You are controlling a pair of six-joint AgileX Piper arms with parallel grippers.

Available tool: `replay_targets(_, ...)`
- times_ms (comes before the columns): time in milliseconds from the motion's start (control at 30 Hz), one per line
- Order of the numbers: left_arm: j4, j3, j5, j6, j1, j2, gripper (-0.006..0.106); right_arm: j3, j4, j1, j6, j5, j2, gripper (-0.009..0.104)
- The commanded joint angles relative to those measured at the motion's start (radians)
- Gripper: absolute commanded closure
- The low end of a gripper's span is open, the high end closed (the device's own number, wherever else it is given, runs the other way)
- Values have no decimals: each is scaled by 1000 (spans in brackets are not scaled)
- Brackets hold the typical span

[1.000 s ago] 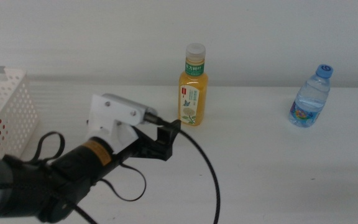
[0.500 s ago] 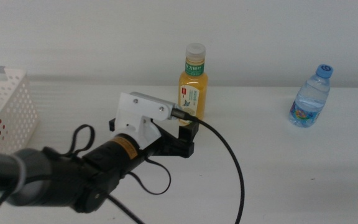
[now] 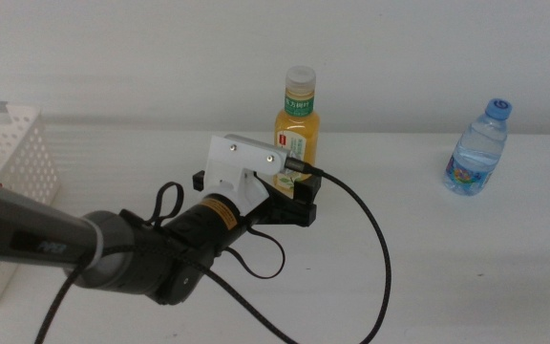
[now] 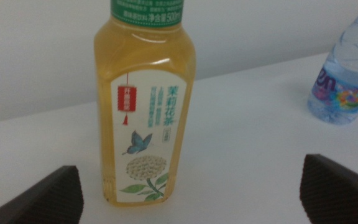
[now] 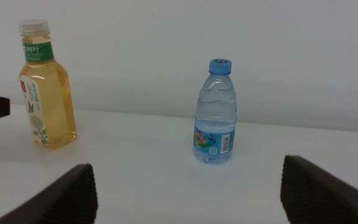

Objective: Use arms to grab the bottles and put them into the dustbin to the left of the table.

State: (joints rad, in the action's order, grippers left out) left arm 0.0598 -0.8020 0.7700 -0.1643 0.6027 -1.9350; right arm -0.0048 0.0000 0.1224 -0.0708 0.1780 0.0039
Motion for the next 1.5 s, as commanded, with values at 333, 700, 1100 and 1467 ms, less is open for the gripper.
replay_targets(333, -10, -82, 77, -7, 6, -109, 7, 43, 0, -2, -2, -7, -40, 16)
replay_targets(700, -25, -160, 70, -19, 6, -166, 7, 43, 0, -2, -2, -7, -40, 16)
replay_targets(1100, -34, -212, 48, -17, 4, -193, 7, 43, 0, -2, -2, -7, -40, 16)
replay_targets(1467, 5, -214, 40, -17, 4, -209, 7, 43, 0, -2, -2, -7, -40, 16)
